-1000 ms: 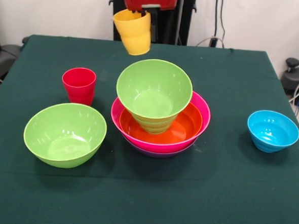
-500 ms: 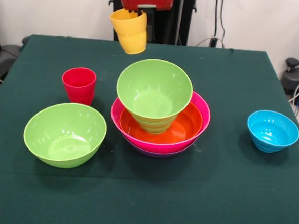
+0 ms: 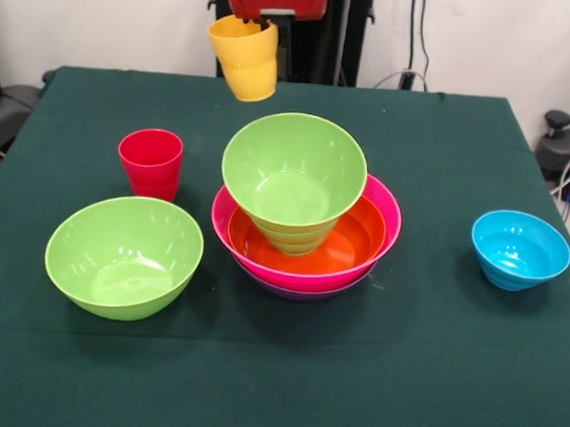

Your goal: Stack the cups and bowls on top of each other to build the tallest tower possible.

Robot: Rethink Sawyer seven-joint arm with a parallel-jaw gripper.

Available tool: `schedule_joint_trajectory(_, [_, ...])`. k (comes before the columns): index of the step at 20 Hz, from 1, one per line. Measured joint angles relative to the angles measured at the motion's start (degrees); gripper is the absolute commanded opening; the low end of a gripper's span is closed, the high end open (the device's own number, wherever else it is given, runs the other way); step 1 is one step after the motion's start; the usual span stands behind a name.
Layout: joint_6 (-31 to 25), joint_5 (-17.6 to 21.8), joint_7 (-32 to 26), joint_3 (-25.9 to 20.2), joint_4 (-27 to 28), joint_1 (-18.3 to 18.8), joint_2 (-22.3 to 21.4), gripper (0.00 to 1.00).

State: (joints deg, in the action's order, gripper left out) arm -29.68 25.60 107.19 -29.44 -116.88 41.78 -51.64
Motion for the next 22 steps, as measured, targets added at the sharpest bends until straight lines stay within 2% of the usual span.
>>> schedule_joint_trajectory(6, [0.0, 0.0, 0.0, 1.7, 0.7, -2.9, 1.0, 0.0])
schedule_joint_trajectory(12, [0.0, 0.0, 0.0, 3.8, 6.2, -6.4, 6.7, 0.0])
schedule_joint_trajectory(18, [0.0, 0.0, 0.0, 4.5, 11.8, -7.4, 11.7, 0.0])
schedule_joint_trajectory(22, [0.0, -0.1, 0.0, 4.7, 13.7, -7.3, 13.1, 0.0])
